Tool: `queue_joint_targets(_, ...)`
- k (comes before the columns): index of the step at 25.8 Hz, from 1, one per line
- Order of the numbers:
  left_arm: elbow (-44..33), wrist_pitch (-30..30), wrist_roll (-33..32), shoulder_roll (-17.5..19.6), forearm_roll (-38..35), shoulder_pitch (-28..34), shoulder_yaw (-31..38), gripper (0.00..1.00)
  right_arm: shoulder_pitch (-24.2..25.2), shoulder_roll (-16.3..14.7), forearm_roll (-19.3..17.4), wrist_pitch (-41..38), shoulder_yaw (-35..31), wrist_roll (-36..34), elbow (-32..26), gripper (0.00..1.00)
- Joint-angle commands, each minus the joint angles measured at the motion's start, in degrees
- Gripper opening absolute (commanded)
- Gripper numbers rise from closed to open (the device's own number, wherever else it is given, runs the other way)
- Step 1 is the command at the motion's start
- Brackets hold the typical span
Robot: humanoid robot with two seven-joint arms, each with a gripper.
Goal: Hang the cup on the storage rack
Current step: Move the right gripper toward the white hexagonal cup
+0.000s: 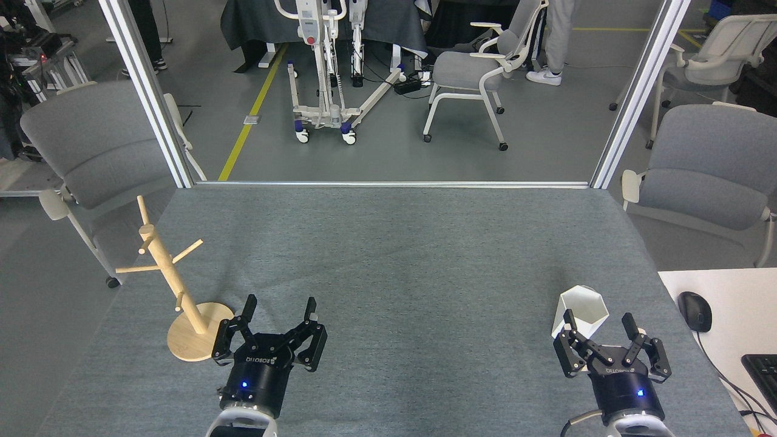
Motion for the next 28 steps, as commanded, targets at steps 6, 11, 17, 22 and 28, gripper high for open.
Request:
queue_joint_targets(6,0.1,-0.5,-0.3,0.0,0.0,0.0,-0.2,1.00,0.2,-0.2,-0.3,0.1,-0.3,-0.2,-0.1,0.99)
queue_joint_targets(11,0.2,-0.6,-0.3,0.1,0.0,-0.1,-0.2,1.00,0.2,-0.2,-0.3,0.1,-0.2,-0.1,-0.2,0.99)
queue_joint_targets(17,0.3,-0.6,-0.3,0.2,-0.1,-0.1,-0.3,1.00,0.1,-0.3,-0.3,0.0,-0.2,-0.1,-0.2,0.99)
queue_joint_targets(22,0.2,-0.6,-0.3,0.2,-0.1,0.0,-0.4,1.00,0.2,-0.6,-0.4,-0.7,-1.1,-0.5,0.4,0.99)
queue_joint_targets(28,0.3,-0.6,-0.3,0.2,-0.1,0.0,-0.5,1.00,-0.7,-2.1,-0.4,-4.2,-4.3,-0.7,8.8,0.99)
